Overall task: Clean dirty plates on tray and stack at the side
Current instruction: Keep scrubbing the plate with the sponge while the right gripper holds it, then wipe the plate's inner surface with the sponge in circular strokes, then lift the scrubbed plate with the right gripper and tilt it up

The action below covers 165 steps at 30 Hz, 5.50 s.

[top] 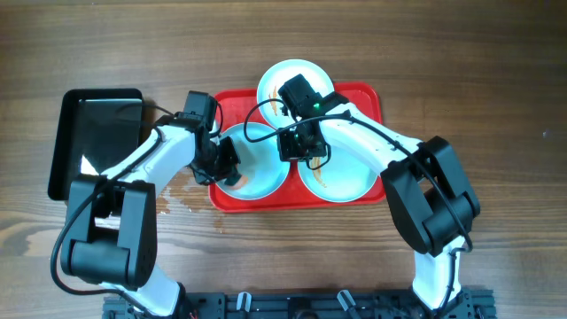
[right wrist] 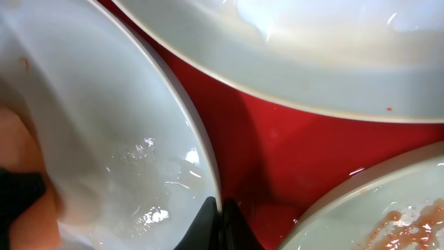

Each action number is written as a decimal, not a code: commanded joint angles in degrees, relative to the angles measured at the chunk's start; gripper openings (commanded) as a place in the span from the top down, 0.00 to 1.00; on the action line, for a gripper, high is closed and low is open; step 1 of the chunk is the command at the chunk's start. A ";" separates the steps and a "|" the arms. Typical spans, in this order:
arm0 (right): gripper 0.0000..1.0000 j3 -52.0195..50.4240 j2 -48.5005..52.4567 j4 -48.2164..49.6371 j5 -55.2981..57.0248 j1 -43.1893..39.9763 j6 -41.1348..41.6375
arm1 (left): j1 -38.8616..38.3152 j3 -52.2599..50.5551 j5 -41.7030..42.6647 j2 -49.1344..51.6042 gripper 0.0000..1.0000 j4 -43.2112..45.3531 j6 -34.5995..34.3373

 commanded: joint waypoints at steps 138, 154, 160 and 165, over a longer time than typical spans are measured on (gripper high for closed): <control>0.96 -0.15 1.38 0.83 -1.95 0.04 0.22 | -1.44 -4.33 -18.47 -0.79 0.96 -1.20 -1.42; 0.96 3.34 1.36 -0.70 -1.92 0.04 -0.63 | -1.44 -0.35 -8.87 -15.39 0.96 -3.61 -0.61; 0.96 9.07 0.85 -4.39 -0.61 0.02 -3.52 | -1.44 -0.20 -6.40 -15.39 0.96 -3.50 0.79; 0.96 16.63 0.09 -11.61 7.26 0.02 -5.27 | -1.44 0.20 -6.19 -16.90 0.96 -3.87 0.79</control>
